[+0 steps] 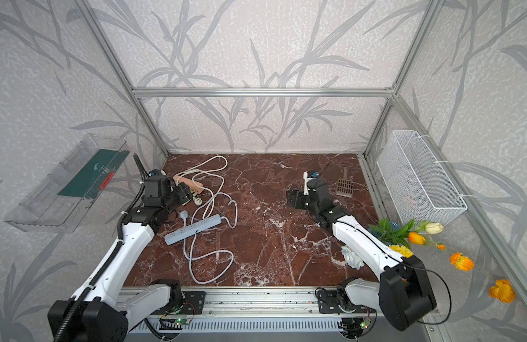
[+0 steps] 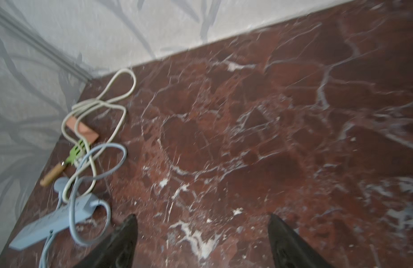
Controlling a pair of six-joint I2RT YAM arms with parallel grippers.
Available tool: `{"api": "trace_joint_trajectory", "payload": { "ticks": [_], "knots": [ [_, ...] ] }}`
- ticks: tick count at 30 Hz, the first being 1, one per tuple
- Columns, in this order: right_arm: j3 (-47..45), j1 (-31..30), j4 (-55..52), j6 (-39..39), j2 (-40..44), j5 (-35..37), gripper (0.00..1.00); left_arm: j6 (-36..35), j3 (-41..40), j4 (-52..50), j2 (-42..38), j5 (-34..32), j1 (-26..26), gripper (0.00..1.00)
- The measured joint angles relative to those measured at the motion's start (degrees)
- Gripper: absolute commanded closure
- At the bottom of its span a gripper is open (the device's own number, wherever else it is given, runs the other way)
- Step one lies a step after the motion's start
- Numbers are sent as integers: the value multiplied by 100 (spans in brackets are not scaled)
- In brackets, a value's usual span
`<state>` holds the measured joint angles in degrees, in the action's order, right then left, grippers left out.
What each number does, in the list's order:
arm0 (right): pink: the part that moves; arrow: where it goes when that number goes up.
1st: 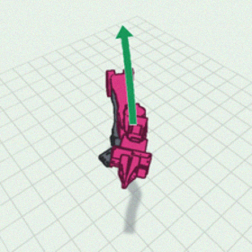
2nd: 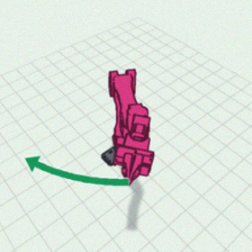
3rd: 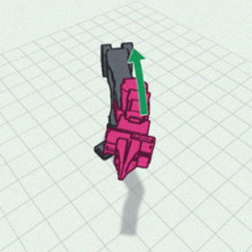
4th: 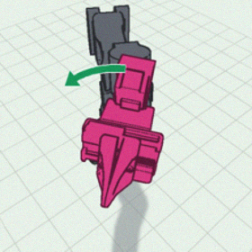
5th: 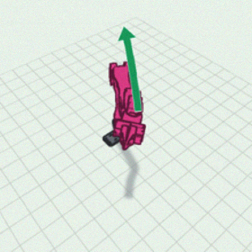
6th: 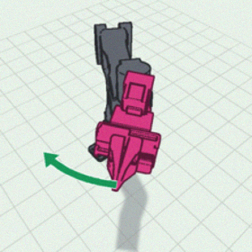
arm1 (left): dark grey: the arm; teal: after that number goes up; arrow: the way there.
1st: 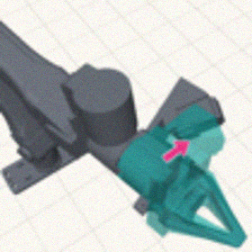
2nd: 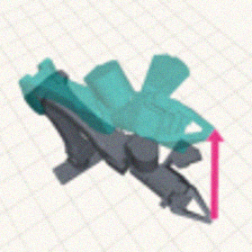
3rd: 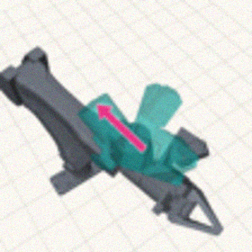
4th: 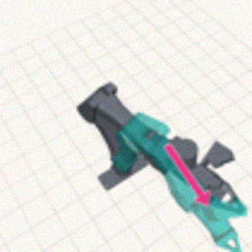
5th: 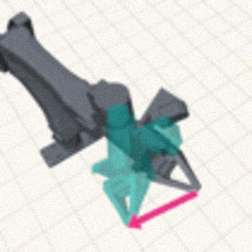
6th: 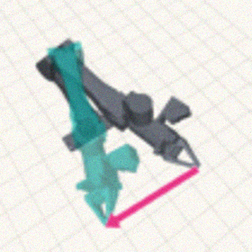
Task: Wrap the cord around the power strip
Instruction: Pick up the power strip from the center of the board.
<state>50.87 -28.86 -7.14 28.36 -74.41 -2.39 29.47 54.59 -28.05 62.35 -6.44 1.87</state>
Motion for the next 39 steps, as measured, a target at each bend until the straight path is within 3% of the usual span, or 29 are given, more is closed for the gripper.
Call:
{"api": "trace_joint_trajectory", "payload": {
  "ticks": [5, 12, 21, 29, 39],
  "knots": [
    [1355, -1397, -682, 13, -1093, 136, 14, 286, 396, -1473, 149, -212, 42, 33],
    [2776, -2455, -1091, 227, -2592, -208, 15, 640, 28, -2312, 186, -177, 42, 30],
    [3620, -3467, -1064, 2850, -3718, -52, 17, 656, -52, -2251, 398, 59, -52, 29],
    [4271, -3742, -905, 5217, -4900, 90, 26, 522, 319, -2114, 391, 450, -125, 29],
    [4789, -3716, -848, 6352, -5554, 682, 29, 400, 433, -1908, 422, 1008, -125, 29]
  ]
}}
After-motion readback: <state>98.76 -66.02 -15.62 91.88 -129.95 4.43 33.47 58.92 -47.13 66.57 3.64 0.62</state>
